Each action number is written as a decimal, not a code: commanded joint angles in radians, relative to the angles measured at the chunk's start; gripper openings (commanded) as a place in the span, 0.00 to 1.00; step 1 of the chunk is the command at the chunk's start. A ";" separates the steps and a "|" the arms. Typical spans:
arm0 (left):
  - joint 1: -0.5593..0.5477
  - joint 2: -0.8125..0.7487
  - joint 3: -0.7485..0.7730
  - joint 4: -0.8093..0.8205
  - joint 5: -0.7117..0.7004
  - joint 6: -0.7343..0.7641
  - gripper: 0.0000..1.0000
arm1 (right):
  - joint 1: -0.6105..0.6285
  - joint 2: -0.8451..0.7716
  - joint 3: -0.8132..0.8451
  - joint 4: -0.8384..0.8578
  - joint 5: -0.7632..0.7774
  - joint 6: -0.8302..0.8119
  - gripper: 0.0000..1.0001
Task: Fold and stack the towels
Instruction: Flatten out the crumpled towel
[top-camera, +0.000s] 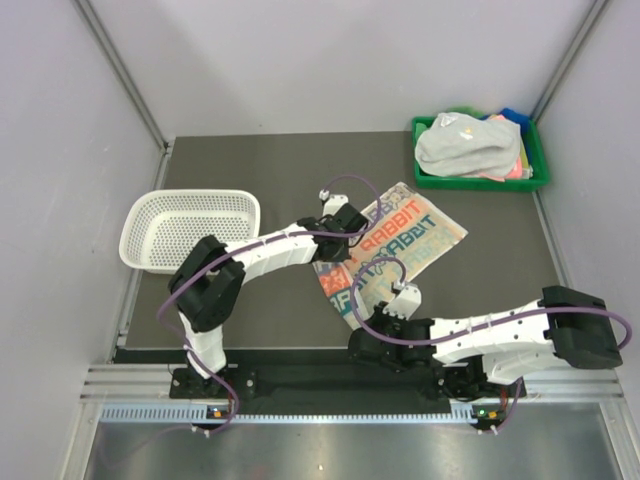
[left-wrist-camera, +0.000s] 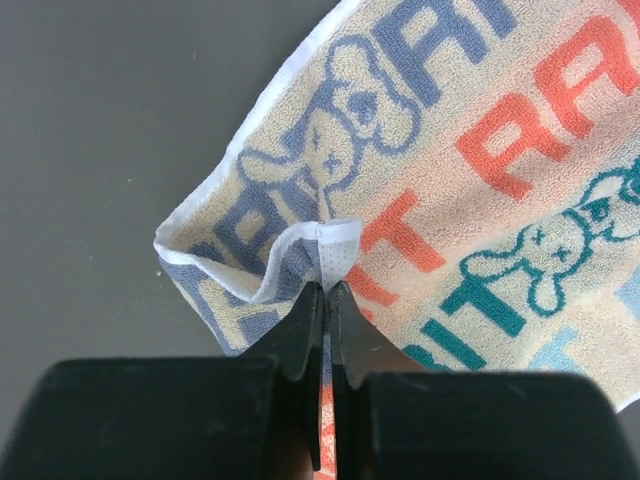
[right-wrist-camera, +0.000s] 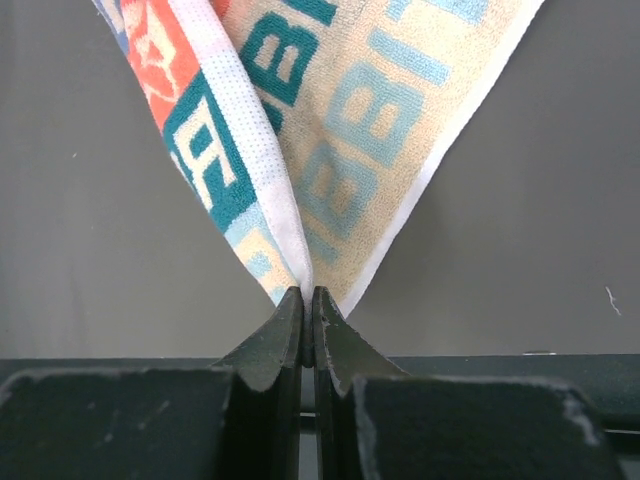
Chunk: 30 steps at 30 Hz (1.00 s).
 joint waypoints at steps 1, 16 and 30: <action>0.008 -0.029 0.008 0.001 -0.025 0.003 0.00 | 0.017 -0.025 0.042 -0.031 0.038 -0.015 0.00; 0.000 -0.472 -0.124 -0.061 0.004 -0.014 0.00 | 0.015 -0.283 0.361 -0.334 0.227 -0.500 0.00; -0.092 -0.735 0.094 -0.229 0.021 0.009 0.00 | 0.017 -0.248 0.867 -0.422 0.359 -1.020 0.00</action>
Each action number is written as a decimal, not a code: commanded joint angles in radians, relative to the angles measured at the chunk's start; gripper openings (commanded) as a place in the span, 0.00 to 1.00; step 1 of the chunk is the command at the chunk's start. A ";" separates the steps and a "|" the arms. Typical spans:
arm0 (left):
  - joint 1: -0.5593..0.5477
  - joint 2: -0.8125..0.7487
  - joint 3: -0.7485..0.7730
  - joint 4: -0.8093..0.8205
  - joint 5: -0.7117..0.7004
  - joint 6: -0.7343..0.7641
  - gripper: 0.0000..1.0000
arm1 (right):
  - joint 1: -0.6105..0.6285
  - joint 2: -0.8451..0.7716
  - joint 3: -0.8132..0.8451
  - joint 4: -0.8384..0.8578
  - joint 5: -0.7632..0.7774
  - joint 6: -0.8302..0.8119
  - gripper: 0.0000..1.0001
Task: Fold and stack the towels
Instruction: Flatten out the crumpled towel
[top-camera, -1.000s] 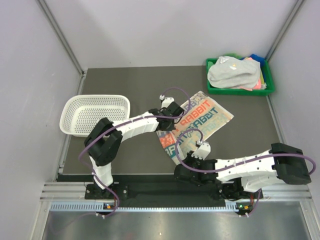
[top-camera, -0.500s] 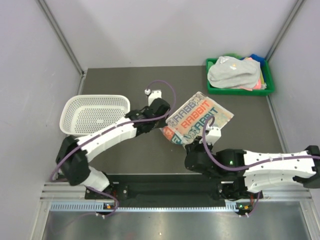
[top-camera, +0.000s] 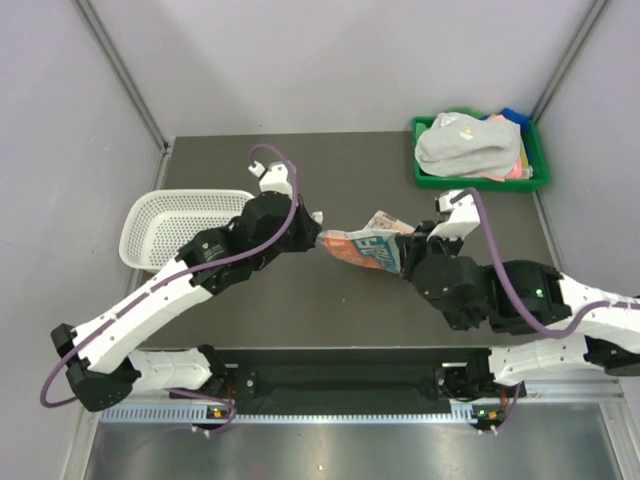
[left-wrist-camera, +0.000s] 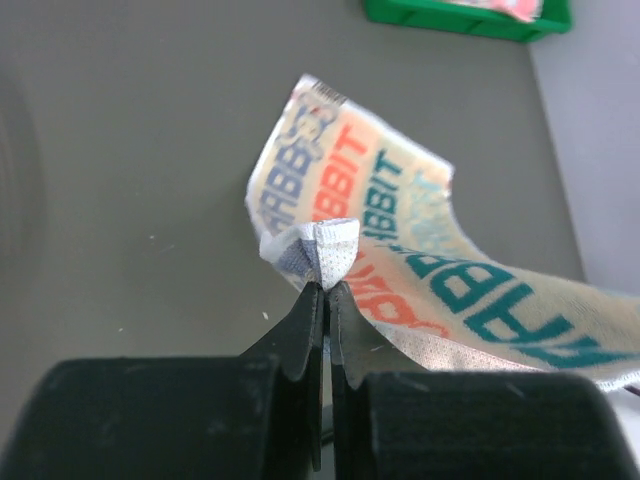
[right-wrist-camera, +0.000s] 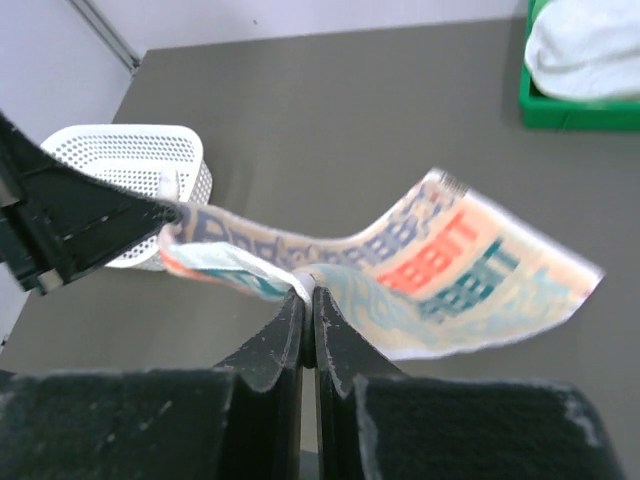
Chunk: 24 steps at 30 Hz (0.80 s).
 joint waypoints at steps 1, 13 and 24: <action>-0.029 -0.058 0.100 -0.067 0.005 0.016 0.00 | 0.016 0.002 0.110 0.019 0.043 -0.211 0.00; -0.048 -0.082 0.410 -0.119 0.154 0.052 0.00 | 0.017 0.030 0.448 0.116 -0.089 -0.549 0.00; -0.048 -0.088 0.531 -0.086 0.223 0.021 0.00 | 0.017 0.048 0.552 0.173 -0.187 -0.658 0.00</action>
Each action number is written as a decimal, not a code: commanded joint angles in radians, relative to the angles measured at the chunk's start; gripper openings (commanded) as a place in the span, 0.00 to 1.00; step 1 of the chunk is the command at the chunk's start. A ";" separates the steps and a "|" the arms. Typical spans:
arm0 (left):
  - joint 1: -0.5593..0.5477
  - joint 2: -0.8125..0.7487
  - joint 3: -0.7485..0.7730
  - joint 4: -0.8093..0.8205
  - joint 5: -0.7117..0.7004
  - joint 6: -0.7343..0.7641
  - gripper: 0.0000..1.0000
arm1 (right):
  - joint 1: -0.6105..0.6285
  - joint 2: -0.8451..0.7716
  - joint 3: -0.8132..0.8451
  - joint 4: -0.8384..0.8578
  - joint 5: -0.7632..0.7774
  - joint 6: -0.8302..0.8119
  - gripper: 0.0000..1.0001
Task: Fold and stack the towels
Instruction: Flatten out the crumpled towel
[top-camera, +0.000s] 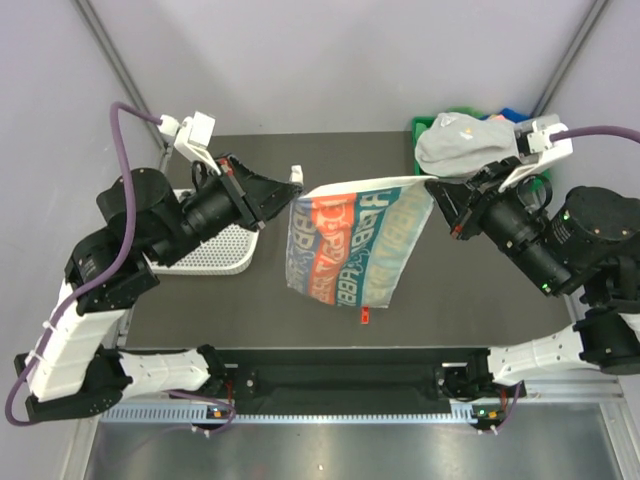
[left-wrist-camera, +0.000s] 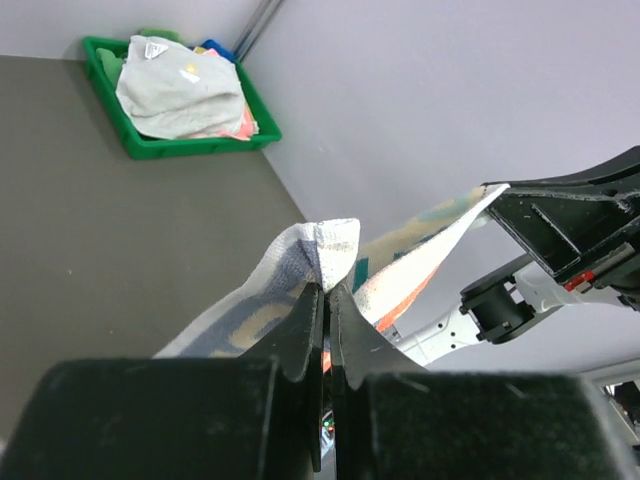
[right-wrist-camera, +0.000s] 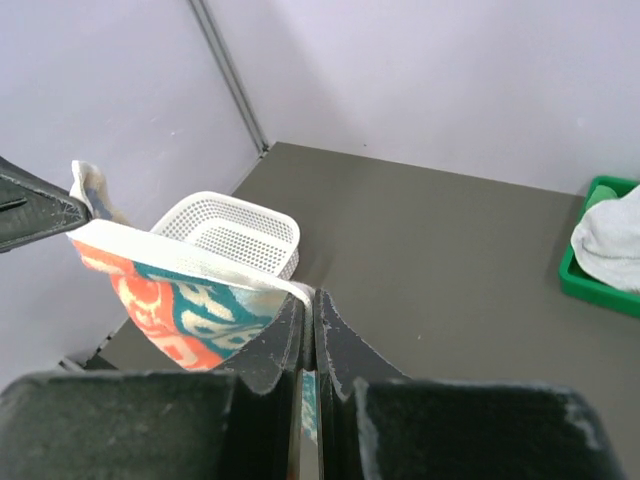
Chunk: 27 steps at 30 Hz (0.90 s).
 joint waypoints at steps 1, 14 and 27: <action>0.000 -0.036 -0.032 0.047 0.005 -0.020 0.00 | 0.014 0.004 0.021 0.042 0.002 -0.050 0.00; 0.003 -0.041 -0.295 0.148 -0.365 -0.028 0.00 | -0.338 -0.060 -0.225 0.154 -0.231 -0.093 0.00; 0.162 0.109 -0.400 0.262 -0.293 0.029 0.00 | -0.764 0.087 -0.401 0.274 -0.642 -0.025 0.00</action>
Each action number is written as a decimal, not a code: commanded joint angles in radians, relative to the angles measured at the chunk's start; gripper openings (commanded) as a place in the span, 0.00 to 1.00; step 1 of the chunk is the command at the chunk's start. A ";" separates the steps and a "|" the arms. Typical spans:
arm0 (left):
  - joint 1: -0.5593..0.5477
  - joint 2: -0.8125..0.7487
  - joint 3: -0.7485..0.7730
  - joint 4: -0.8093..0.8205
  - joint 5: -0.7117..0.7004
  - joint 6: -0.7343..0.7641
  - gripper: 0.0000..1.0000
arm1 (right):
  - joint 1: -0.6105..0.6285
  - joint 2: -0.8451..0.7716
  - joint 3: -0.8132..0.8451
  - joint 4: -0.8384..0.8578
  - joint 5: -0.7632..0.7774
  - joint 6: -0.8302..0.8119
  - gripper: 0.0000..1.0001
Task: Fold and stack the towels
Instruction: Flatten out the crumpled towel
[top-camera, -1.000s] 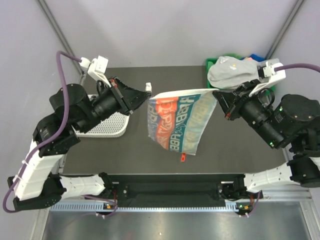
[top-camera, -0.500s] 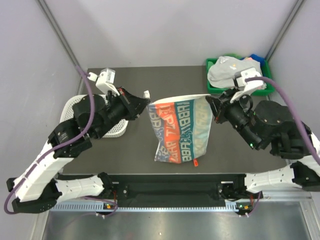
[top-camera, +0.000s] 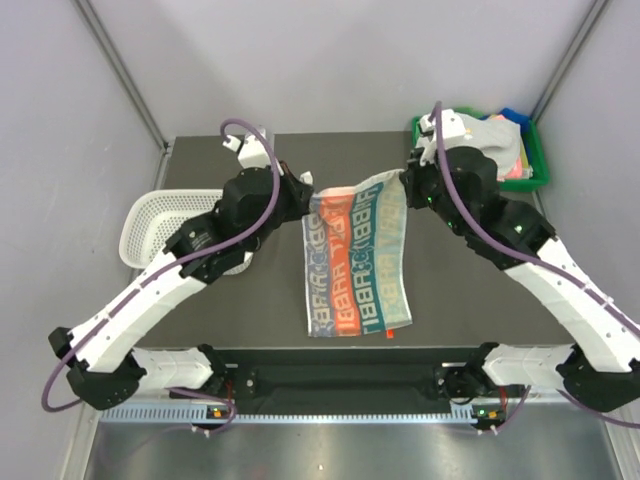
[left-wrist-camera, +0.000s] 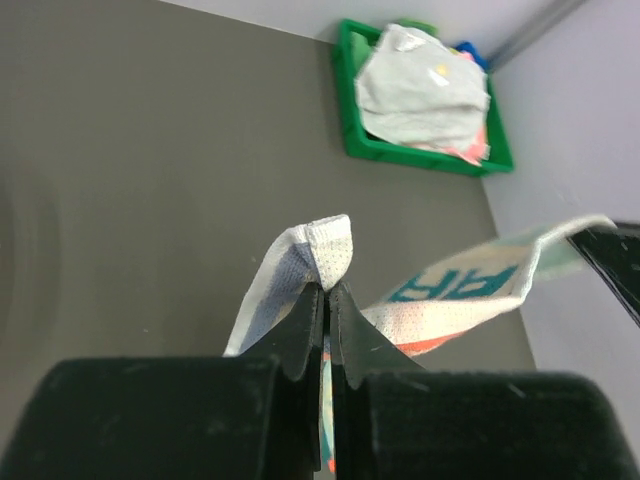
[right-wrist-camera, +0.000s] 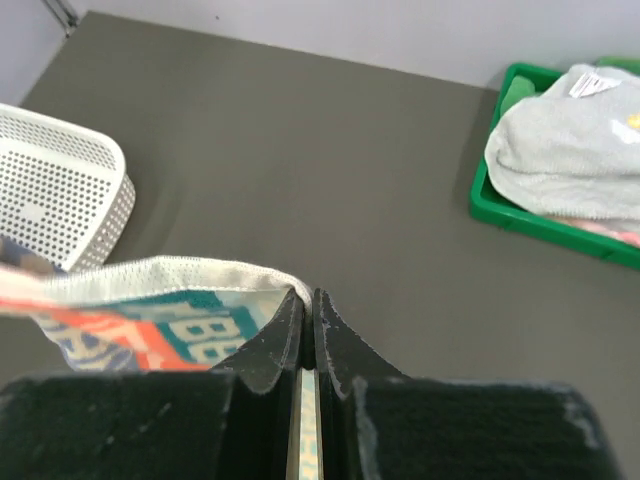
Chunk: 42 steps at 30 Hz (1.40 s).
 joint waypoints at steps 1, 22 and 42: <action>0.108 0.013 -0.050 0.135 0.088 0.027 0.00 | -0.076 0.016 -0.005 0.118 -0.112 0.011 0.00; 0.500 0.625 0.144 0.523 0.452 0.113 0.00 | -0.401 0.574 0.194 0.476 -0.407 -0.008 0.00; 0.592 1.102 0.466 0.616 0.615 0.131 0.00 | -0.499 0.954 0.349 0.656 -0.483 -0.005 0.00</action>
